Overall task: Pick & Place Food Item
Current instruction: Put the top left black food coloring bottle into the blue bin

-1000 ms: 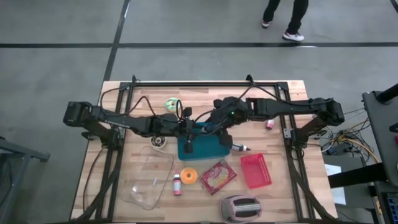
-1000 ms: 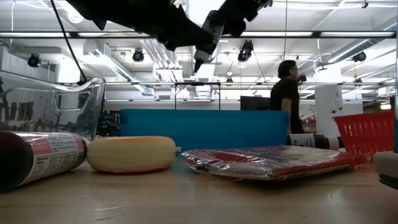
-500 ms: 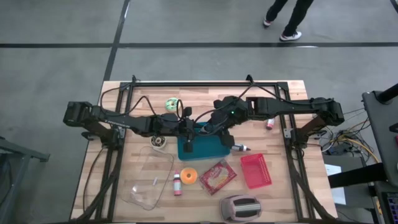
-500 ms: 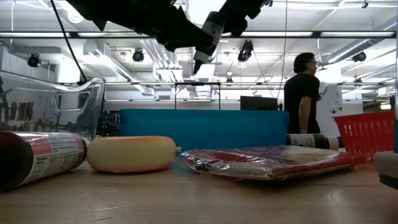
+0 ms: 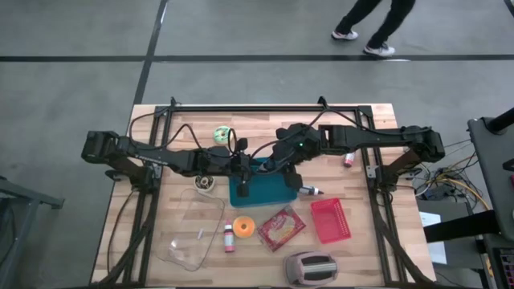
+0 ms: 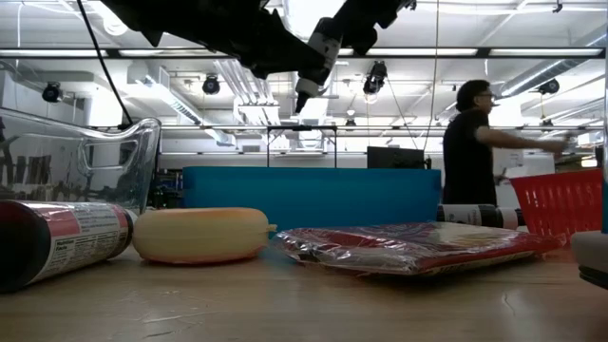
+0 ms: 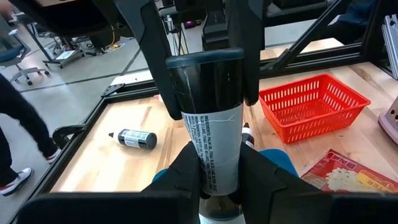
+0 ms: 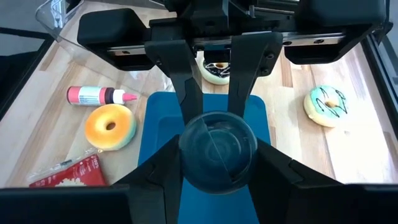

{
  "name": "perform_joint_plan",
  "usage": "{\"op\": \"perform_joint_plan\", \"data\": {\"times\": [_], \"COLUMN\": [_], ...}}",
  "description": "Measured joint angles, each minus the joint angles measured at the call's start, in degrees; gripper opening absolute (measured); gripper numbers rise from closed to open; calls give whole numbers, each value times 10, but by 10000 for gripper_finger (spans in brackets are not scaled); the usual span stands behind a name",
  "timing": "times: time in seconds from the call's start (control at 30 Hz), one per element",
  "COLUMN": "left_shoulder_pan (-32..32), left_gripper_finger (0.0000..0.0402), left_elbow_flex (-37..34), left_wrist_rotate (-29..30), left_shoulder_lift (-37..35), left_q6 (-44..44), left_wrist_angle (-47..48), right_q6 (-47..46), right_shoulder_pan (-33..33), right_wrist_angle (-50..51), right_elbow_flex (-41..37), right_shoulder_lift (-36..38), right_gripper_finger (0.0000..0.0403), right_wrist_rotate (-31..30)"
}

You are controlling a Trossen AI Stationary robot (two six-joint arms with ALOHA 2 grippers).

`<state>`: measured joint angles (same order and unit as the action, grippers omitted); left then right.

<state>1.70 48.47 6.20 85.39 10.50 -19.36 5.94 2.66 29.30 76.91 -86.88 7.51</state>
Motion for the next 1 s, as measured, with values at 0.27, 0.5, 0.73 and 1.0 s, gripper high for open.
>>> {"op": "perform_joint_plan", "data": {"times": [0.27, 0.5, 0.73, 1.0], "left_shoulder_pan": [0, 0, 0, 0], "left_gripper_finger": [72, 69, 84, 88], "left_elbow_flex": [-2, -3, -3, -3], "left_wrist_rotate": [1, 3, 2, 0], "left_shoulder_lift": [0, 0, 0, 0], "left_q6": [0, 2, 9, 12], "left_wrist_angle": [14, 18, 23, 23], "right_q6": [7, 18, 24, 24], "right_shoulder_pan": [-1, -9, -16, -17], "right_wrist_angle": [-11, -21, -28, -34], "right_elbow_flex": [-2, -3, -3, -5], "right_shoulder_lift": [-24, -36, -36, -36], "right_gripper_finger": [131, 131, 130, 127], "right_wrist_rotate": [-1, -8, -31, -32]}}
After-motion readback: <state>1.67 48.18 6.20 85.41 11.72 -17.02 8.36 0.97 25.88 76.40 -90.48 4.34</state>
